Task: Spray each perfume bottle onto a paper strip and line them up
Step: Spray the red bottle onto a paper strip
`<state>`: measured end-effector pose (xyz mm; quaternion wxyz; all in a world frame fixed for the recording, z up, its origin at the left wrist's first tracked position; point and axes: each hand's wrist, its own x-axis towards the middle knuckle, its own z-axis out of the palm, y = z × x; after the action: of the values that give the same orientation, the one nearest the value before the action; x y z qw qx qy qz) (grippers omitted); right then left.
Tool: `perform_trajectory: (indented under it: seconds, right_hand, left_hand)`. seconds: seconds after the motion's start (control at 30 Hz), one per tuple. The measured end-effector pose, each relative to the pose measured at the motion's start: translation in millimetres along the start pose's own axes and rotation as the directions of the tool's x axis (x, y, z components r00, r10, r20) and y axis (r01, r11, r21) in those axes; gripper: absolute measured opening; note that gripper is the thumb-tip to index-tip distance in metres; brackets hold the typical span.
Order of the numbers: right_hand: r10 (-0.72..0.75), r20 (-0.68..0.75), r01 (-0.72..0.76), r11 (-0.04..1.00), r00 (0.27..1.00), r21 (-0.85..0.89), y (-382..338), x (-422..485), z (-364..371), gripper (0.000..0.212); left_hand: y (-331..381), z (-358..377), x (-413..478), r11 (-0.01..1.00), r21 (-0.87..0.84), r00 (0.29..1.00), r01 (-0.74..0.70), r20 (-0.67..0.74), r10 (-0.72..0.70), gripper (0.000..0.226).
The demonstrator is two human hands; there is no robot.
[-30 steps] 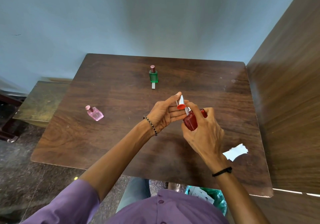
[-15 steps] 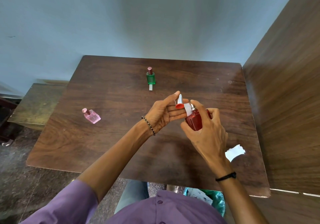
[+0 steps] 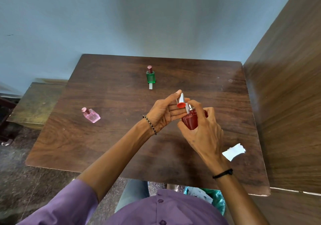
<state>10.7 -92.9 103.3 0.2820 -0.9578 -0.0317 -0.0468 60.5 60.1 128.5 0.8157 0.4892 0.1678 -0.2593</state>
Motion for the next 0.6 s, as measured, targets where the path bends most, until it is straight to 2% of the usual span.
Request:
perform_trajectory:
  seconds: [0.2, 0.37, 0.43, 0.53, 0.6]
  right_hand:
    - [-0.007, 0.014, 0.007, 1.000, 1.000, 0.002, 1, 0, -1, 0.069]
    - [0.096, -0.012, -0.093, 0.981, 0.995, 0.171, 2, -2, -5, 0.082]
    - [0.197, 0.010, -0.191, 0.934, 0.980, 0.304, 5, -4, -9, 0.087]
    - [0.303, 0.109, -0.319, 0.839, 0.947, 0.440, 8, -5, -18, 0.080]
    - [0.375, 0.198, -0.416, 0.702, 0.906, 0.578, 11, -4, -22, 0.074]
  left_hand:
    - [-1, 2, 0, 1.000, -0.004, 1.000, 0.002, -0.007, -0.002, 0.038]
    - [-2, 0, -1, 1.000, -0.015, 1.000, -0.004, -0.008, 0.004, 0.037]
    - [-2, -1, -1, 1.000, -0.023, 1.000, -0.009, -0.009, 0.009, 0.037]
    - [-3, -2, -2, 0.999, -0.028, 1.000, -0.021, 0.001, 0.021, 0.037]
    - [-3, -2, -2, 0.999, -0.023, 0.999, -0.039, 0.007, 0.039, 0.037]
